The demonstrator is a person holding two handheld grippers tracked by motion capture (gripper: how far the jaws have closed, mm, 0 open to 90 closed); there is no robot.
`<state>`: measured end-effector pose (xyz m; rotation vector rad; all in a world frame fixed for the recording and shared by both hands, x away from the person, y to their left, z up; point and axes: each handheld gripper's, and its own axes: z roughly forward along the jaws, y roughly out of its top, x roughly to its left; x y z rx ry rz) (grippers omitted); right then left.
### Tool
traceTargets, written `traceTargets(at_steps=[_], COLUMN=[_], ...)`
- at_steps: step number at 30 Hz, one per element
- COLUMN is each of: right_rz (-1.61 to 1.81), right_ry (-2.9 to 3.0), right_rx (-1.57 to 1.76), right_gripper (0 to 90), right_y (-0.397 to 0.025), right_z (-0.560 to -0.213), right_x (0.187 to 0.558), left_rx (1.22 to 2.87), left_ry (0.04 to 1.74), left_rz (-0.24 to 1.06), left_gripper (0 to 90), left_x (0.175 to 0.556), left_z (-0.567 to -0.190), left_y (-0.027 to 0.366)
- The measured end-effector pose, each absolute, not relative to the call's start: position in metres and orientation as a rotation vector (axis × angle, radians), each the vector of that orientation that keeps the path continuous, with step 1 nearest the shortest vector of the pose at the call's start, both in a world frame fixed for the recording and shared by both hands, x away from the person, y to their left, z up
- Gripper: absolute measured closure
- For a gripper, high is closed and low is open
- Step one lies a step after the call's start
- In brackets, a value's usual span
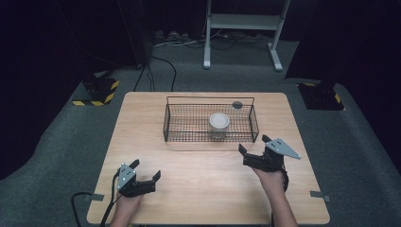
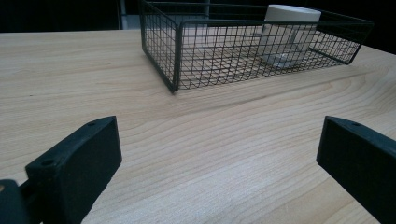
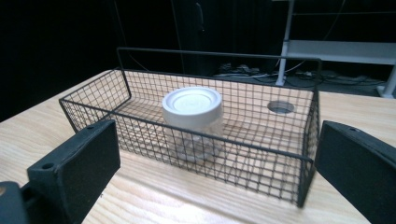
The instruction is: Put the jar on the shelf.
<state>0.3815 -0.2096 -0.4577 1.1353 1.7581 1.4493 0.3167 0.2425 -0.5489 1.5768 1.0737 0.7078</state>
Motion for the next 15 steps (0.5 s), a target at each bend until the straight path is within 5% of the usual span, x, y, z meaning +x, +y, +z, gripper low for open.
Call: traceTargets(at_steps=[15], right_rz=[1.406], right_ry=[1.717], right_rx=[1.171], right_gripper=[0.0], right_y=[-0.239], right_z=[-0.481], right_x=[0.346], left_rx=[1.583], left_ry=[1.079], left_rz=[0.713], left_gripper=[0.3], left_x=[0.317], left_z=[-0.549], left_y=[0.242])
